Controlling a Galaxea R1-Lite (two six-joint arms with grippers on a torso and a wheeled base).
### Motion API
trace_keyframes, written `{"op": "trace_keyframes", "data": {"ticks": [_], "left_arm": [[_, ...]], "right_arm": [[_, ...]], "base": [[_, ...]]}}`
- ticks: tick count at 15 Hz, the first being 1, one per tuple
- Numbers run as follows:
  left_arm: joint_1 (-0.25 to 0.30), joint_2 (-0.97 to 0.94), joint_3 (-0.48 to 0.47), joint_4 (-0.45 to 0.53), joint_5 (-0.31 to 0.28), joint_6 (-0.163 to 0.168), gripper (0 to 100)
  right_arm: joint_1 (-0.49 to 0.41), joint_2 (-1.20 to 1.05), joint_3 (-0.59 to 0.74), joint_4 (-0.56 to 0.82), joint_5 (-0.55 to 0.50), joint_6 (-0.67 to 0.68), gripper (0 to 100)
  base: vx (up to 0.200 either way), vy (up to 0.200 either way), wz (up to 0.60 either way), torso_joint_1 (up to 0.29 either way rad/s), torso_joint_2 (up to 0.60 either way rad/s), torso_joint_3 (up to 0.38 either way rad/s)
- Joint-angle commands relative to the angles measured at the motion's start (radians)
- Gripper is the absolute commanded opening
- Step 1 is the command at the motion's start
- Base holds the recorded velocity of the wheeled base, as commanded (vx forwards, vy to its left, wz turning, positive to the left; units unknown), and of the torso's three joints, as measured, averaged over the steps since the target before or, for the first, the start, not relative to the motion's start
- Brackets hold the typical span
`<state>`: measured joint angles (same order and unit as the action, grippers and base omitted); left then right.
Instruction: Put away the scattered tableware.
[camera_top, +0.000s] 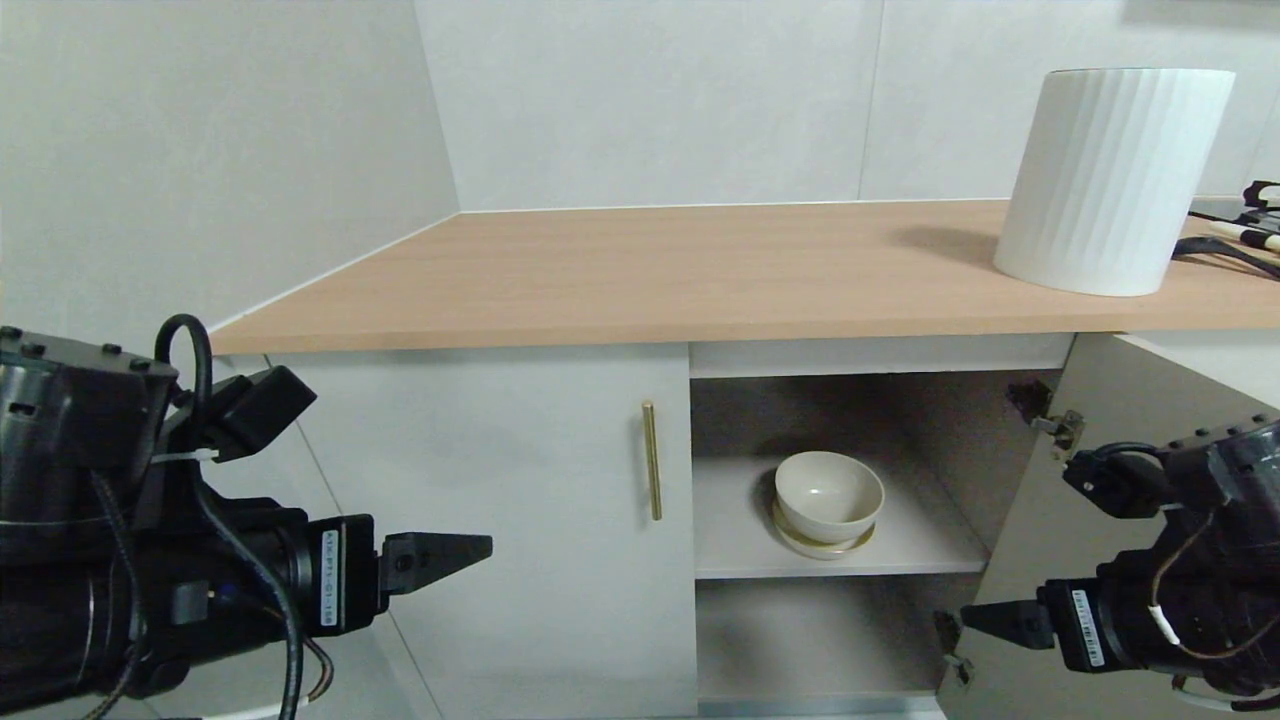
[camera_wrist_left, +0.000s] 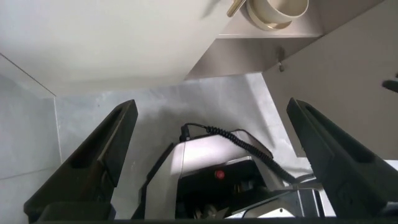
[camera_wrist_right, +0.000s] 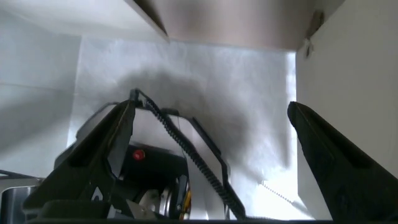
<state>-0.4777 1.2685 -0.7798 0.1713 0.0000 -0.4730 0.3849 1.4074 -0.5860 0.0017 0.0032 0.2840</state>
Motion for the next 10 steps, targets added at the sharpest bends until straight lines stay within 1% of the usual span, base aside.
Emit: {"op": "trace_keyframes", "data": {"ticks": [1,5,10], "left_arm": [[0.001,0.000,0.002,-0.003,0.003,-0.003,100],[0.001,0.000,0.007,-0.001,0.002,-0.003,100],[0.001,0.003,0.008,-0.001,0.000,-0.003,100]], "right_arm": [[0.022,-0.058,0.021,0.001,-0.002,0.001,100],[0.035,-0.045,0.031,0.000,-0.008,0.003,100],[0.037,-0.050,0.032,0.000,-0.009,0.001,100]], "base": [[0.000,0.000,0.00,0.000,0.00,0.000],[0.000,0.000,0.00,0.000,0.00,0.000],[-0.200,0.000,0.00,0.002,0.00,0.004]]}}
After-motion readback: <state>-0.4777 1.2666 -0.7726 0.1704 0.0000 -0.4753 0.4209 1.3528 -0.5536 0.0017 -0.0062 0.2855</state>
